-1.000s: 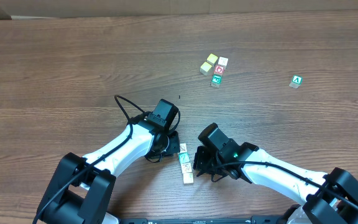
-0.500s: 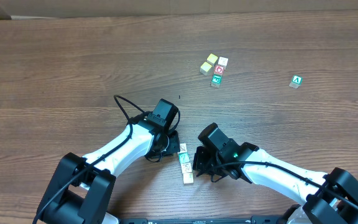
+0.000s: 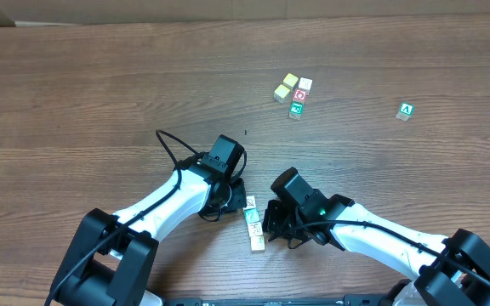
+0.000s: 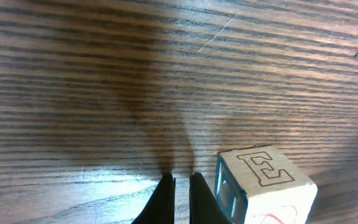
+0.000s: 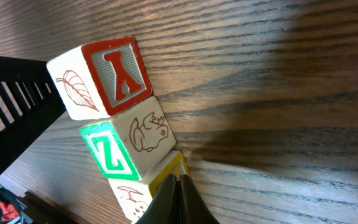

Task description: Flip 3 blocks

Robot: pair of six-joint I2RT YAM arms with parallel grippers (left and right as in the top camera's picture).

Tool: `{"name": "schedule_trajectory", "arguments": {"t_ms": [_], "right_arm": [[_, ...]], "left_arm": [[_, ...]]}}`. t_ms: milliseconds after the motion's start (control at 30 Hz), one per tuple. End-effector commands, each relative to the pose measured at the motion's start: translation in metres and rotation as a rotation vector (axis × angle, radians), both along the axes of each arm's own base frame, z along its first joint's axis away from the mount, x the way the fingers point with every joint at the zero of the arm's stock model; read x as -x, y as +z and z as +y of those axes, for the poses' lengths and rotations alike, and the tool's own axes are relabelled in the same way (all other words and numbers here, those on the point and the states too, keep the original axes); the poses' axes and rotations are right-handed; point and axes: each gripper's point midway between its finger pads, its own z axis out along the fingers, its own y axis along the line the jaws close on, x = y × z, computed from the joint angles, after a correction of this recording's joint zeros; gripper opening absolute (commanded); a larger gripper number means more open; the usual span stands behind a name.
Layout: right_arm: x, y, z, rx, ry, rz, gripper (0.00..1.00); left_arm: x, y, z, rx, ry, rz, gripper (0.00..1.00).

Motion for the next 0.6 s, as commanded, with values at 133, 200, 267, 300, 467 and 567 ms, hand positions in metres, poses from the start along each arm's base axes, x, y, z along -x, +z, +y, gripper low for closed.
{"name": "schedule_trajectory", "arguments": {"t_ms": [133,200,267,300,467,567], "right_arm": [[0.0006,0.0039,0.0013,-0.015,0.001,-0.005,0.04],[0.0006,0.0039,0.0013,-0.015,0.001,-0.005,0.04],[0.0006,0.0039,0.0013,-0.015,0.001,-0.005,0.04],[0.0006,0.0039,0.0013,-0.015,0.001,-0.005,0.04],[0.0016,0.0042,0.0020,-0.019,0.004,-0.001,0.04],[0.0039,0.0048,0.0047,-0.023,0.015,-0.003,0.04]], "left_arm": [[0.0002,-0.0029,-0.0003,-0.010,0.001,-0.001,0.05],[0.0002,-0.0030,-0.0002,-0.010,0.001,0.000,0.04],[0.0001,-0.0029,-0.0003,-0.010,0.001,-0.001,0.04],[0.0001,-0.0029,-0.0003,-0.010,0.001,-0.001,0.04],[-0.0023,-0.0025,-0.0017,-0.004,0.001,-0.011,0.04],[-0.0037,-0.0023,-0.0025,-0.001,0.001,-0.017,0.04]]}}
